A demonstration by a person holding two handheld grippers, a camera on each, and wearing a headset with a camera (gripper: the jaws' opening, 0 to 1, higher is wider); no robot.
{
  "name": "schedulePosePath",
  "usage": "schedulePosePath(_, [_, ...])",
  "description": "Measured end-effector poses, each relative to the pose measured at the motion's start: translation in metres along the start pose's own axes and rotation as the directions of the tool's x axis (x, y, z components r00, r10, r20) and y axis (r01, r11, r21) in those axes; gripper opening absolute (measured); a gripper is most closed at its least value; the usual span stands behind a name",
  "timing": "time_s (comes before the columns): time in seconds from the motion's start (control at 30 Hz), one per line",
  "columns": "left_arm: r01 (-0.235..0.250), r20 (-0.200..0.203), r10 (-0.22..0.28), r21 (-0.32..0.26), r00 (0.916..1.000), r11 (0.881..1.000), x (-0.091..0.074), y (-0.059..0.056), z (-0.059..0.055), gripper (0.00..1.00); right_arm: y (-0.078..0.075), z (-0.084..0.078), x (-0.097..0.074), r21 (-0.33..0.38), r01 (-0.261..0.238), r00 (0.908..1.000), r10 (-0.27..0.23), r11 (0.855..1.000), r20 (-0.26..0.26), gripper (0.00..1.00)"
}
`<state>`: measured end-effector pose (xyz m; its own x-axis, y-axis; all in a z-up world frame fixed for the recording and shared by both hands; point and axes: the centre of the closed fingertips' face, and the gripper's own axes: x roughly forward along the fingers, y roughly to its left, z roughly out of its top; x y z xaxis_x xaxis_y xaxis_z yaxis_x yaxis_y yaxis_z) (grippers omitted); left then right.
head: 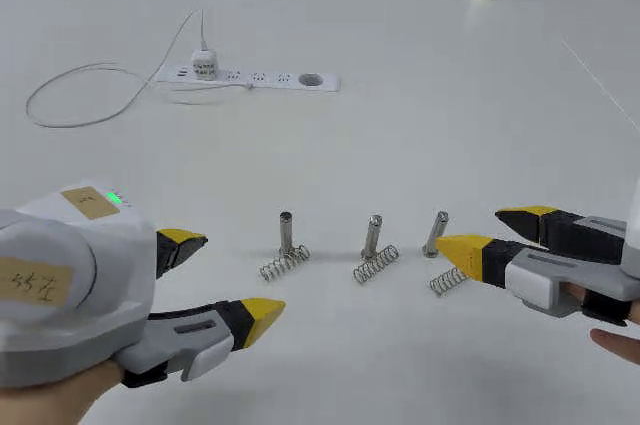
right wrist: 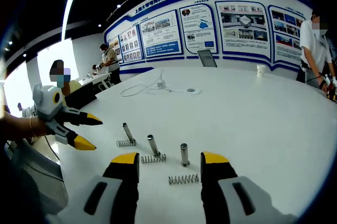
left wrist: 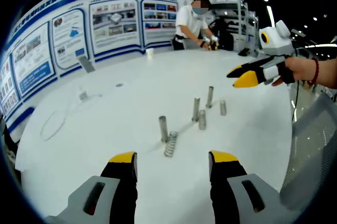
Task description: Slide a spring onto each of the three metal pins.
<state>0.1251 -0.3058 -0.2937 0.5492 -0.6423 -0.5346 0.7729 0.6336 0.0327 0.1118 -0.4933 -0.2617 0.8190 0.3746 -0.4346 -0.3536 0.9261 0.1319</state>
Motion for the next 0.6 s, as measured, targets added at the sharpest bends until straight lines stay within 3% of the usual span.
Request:
schedulePosePath(0.3, [0.019,-0.051,-0.018,0.019,0.9985,1.0,0.02,0.009,-0.009,0.5,0.005,-0.007,-0.003,0.023,-0.019,0.9997,0.019,1.0,0.017,0.52])
schedulePosePath(0.6, [0.034,-0.052,-0.034,-0.002,0.9981,0.999,0.035,0.013,-0.015,0.39,0.008,-0.016,-0.006,0.032,-0.043,0.9987,0.042,0.999,0.027,0.57])
